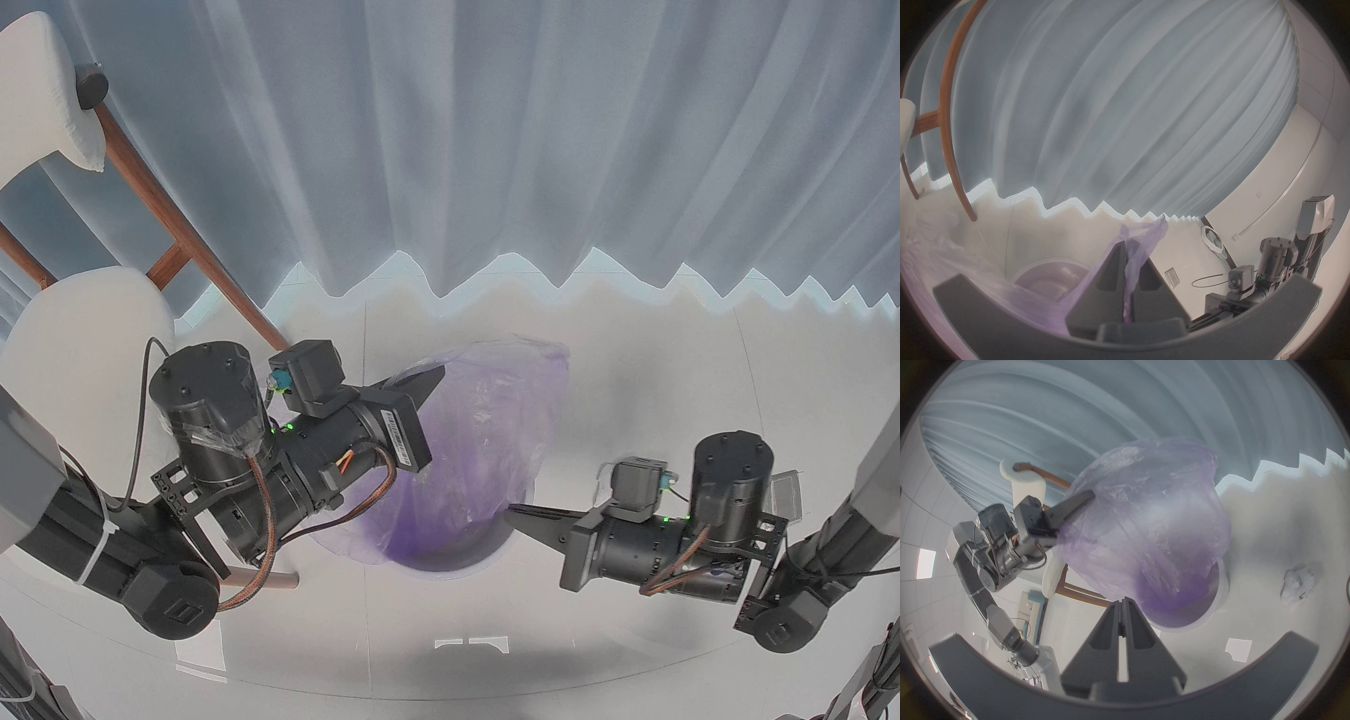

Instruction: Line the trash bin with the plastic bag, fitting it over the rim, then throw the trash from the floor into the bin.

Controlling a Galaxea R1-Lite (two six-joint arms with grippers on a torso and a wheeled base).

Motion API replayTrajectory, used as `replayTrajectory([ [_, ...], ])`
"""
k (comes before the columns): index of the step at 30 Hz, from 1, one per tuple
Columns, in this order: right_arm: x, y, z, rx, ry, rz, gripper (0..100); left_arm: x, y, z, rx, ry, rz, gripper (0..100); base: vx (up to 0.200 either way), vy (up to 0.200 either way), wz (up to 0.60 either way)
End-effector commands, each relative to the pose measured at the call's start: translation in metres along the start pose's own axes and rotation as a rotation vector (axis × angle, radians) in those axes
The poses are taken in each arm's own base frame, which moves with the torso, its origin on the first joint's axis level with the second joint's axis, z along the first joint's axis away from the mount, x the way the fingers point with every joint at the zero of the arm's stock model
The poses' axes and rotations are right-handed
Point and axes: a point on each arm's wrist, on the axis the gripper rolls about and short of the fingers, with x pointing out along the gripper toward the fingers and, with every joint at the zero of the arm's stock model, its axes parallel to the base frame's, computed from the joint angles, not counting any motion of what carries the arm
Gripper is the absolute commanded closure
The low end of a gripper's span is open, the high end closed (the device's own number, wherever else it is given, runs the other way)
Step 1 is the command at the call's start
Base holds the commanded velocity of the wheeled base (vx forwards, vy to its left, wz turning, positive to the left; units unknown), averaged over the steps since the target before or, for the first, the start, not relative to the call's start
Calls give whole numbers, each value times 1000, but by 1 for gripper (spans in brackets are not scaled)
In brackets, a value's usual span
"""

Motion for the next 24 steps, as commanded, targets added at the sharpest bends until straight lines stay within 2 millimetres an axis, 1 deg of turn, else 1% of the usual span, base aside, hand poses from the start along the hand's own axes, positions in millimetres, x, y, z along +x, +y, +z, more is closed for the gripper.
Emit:
replayTrajectory([
  [1,-35,9,11,2,-37,40,100,-2,0,2,2,-7,2,100,0,0,0],
  [3,-35,8,11,6,-39,39,100,-1,-2,1,2,-5,-1,100,0,0,0],
  [5,-38,10,18,19,-69,45,100,-1,-2,0,3,0,-1,100,0,0,0],
  [8,-41,11,22,58,-84,52,100,-1,-1,-3,3,10,0,100,0,0,0],
  [12,-37,11,30,176,-108,62,100,-2,-2,-5,4,19,0,100,0,0,0],
  [18,-28,7,28,265,-93,62,100,-1,2,-8,4,28,9,100,0,0,0],
  [22,-26,12,41,394,-133,99,100,1,4,-13,4,45,14,100,0,0,0],
  [24,-25,12,43,428,-135,104,100,2,5,-14,4,47,18,100,0,0,0],
])
